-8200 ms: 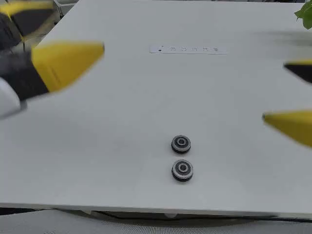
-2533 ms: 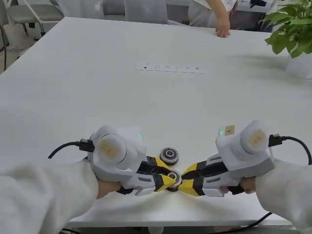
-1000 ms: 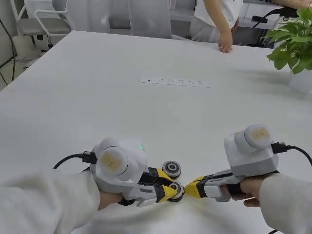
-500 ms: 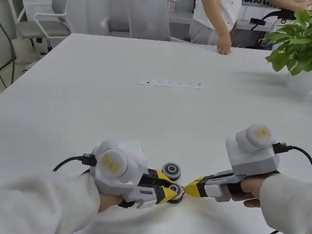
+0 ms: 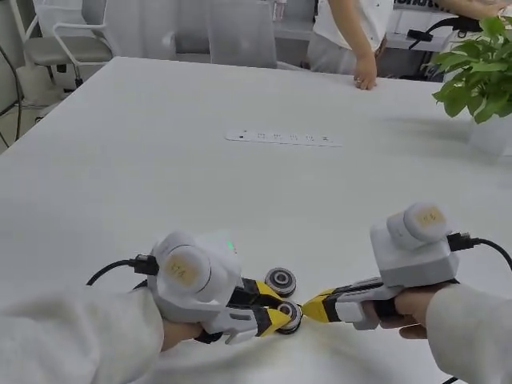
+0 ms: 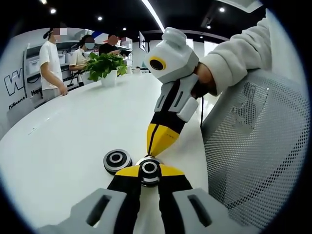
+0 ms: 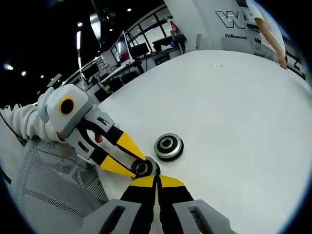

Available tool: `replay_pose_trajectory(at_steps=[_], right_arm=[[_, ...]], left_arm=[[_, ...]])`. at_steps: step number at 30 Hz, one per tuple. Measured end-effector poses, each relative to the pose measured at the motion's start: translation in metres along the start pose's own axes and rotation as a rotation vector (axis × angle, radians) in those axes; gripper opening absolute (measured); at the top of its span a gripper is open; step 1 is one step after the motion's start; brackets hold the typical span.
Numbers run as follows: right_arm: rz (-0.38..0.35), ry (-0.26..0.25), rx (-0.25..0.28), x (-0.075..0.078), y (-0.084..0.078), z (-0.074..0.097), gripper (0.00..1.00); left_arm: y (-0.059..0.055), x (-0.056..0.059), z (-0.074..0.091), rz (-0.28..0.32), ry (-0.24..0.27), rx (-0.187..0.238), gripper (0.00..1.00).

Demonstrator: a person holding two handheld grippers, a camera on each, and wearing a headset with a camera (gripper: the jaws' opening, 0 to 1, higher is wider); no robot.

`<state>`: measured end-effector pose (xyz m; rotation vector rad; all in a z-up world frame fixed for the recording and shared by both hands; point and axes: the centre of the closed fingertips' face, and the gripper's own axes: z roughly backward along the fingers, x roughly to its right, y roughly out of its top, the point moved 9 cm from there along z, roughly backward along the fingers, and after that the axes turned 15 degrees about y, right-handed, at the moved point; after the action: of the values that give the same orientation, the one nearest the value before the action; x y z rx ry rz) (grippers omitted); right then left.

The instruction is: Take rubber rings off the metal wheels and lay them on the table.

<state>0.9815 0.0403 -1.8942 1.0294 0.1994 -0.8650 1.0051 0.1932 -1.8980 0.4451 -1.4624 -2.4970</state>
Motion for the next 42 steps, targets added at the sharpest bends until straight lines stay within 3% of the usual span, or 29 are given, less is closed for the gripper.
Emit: replay_pose_trajectory(at_steps=[30, 42], right_arm=[[-0.030, -0.004, 0.019, -0.0006, 0.0020, 0.0012, 0.00], [-0.108, 0.012, 0.045, -0.0008, 0.0017, 0.0015, 0.00]], left_arm=[[-0.0008, -0.0005, 0.0010, 0.000, -0.003, -0.003, 0.07], [-0.0006, -0.0005, 0.0014, 0.001, -0.005, -0.002, 0.07]])
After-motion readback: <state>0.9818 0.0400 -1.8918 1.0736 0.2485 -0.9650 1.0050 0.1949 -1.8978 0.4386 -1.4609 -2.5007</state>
